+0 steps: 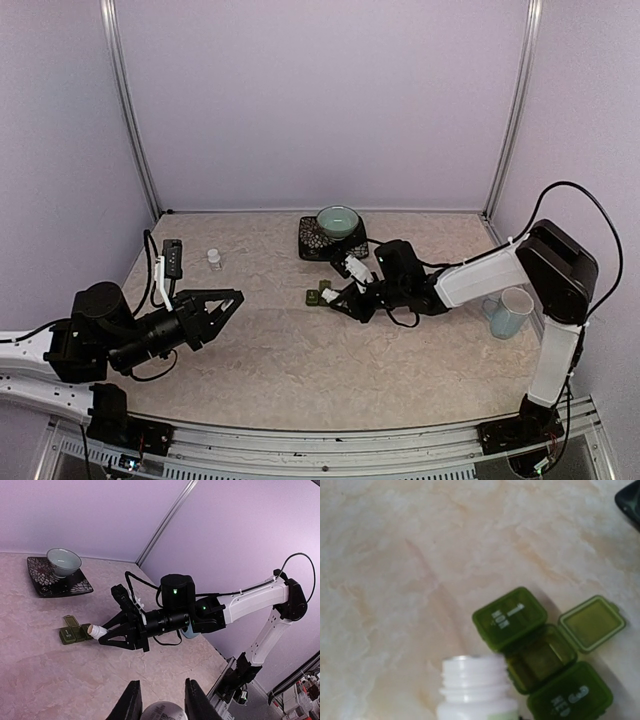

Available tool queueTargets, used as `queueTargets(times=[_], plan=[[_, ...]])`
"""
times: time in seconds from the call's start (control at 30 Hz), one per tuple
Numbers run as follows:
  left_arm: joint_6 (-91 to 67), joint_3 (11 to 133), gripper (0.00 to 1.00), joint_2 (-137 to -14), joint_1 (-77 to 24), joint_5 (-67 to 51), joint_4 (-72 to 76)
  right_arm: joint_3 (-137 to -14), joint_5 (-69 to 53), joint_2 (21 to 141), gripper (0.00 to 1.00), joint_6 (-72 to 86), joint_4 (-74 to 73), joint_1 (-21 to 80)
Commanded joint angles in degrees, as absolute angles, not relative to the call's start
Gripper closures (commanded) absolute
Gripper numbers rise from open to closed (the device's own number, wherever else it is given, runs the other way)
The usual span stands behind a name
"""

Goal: Sort the pills into containers
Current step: Pour the pill into the compartment of the pill container.

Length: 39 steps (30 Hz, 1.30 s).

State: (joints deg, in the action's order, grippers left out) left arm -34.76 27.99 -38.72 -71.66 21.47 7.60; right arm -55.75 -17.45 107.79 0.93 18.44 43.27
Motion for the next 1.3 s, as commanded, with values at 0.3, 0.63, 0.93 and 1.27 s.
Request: queueTargets(times=[0.3, 0.63, 0.93, 1.27], plan=[[-35.55, 27.72, 0.72, -38.58, -71.71, 21.88, 8.26, -61.27, -15.05, 110.20, 0.81, -0.88, 10.70, 42.46], [-35.34, 27.87, 0.72, -38.80, -71.66, 21.87, 8.30, -63.80, -13.93, 111.45, 0.81, -0.80, 7.38, 42.45], [-35.25, 28.10, 0.72, -39.28, -71.62, 21.88, 8.61, -66.23, -13.90, 112.31, 0.81, -0.54, 3.90, 42.45], [-35.29, 27.82, 0.72, -39.12, -71.61, 21.97, 8.55, -68.26, -13.18, 113.32, 0.81, -0.26, 0.67, 42.44]])
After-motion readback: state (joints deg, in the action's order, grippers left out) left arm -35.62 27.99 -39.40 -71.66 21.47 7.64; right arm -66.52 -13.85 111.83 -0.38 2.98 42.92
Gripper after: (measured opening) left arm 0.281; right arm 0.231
